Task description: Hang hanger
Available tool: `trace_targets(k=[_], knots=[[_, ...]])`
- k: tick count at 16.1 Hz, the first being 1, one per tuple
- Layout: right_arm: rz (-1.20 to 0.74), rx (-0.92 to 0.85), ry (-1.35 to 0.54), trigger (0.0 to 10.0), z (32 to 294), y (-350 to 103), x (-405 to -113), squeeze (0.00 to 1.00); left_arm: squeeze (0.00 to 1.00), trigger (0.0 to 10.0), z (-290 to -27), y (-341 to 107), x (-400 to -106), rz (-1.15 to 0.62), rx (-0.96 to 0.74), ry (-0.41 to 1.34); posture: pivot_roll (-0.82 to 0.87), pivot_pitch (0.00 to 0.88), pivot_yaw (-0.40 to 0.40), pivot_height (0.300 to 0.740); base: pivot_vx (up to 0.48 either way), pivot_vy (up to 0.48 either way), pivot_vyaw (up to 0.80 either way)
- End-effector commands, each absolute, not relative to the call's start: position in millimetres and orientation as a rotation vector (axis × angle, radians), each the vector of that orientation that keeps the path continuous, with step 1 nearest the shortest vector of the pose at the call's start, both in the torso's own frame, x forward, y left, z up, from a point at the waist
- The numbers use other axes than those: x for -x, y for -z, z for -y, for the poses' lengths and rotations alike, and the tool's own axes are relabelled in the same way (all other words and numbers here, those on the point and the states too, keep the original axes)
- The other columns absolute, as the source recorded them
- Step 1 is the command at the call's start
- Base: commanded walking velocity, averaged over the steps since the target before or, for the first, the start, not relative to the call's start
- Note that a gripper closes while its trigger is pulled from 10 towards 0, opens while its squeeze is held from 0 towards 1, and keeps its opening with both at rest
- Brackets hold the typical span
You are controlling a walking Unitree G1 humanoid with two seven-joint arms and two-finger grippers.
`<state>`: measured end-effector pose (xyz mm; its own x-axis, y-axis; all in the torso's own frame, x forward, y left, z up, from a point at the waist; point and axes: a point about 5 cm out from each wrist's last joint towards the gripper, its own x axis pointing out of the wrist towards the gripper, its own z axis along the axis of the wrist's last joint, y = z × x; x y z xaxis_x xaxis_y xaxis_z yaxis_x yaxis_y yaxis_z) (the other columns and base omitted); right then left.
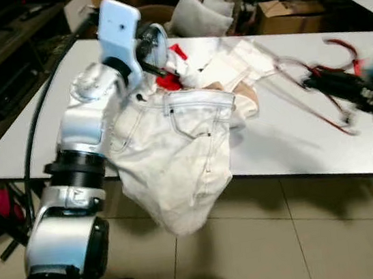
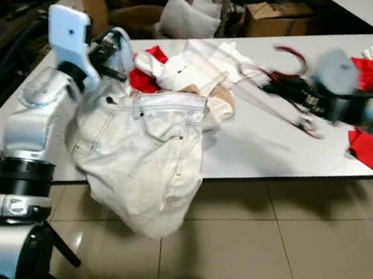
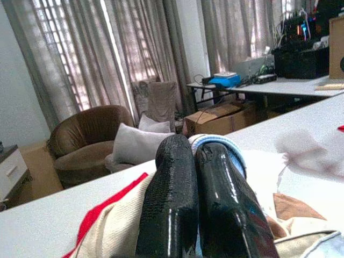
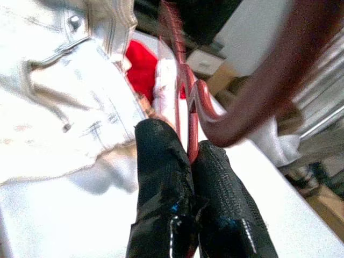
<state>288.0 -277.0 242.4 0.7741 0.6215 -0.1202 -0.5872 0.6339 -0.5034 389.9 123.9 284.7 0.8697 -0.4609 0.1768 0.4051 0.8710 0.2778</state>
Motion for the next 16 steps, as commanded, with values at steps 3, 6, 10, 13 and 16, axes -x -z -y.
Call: trace_targets(k=[3, 6, 10, 13, 16], knots=[[0.057, 0.517, -0.788, 10.0, 284.8, -263.9, -259.9, 0.0, 0.0, 10.0, -130.1, -287.0, -397.0, 0.227, -0.254, 0.437, -0.17, 0.0, 0.04, 0.719, 0.0, 0.0, 0.0], [-0.049, 0.38, -1.072, 10.0, 256.5, -262.0, -227.1, 0.0, 0.0, 10.0, -120.6, -290.5, -397.7, 0.234, -0.183, 0.502, -0.18, 0.0, 0.041, 0.719, 0.0, 0.0, 0.0], [-0.175, 0.391, -1.148, 10.0, 224.0, -231.6, -239.5, 0.0, 0.0, 10.0, -94.0, -333.7, -378.1, 0.324, -0.05, 0.699, -0.15, 0.0, 0.024, 0.719, 0.0, 0.0, 0.0], [-0.211, 0.436, -1.04, 10.0, 203.5, -204.6, -271.3, 0.0, 0.0, 10.0, -76.7, -357.3, -352.8, 0.306, 0.012, 0.88, -0.1, 0.0, -0.002, 0.719, 0.0, 0.0, 0.0], [-0.102, 0.352, -0.928, 10.0, 165.6, -206.4, -321.6, 0.0, 0.0, 10.0, -70.1, -398.1, -321.2, 0.317, 0.147, 1.008, -0.04, 0.0, -0.035, 0.719, 0.0, 0.0, 0.0]])
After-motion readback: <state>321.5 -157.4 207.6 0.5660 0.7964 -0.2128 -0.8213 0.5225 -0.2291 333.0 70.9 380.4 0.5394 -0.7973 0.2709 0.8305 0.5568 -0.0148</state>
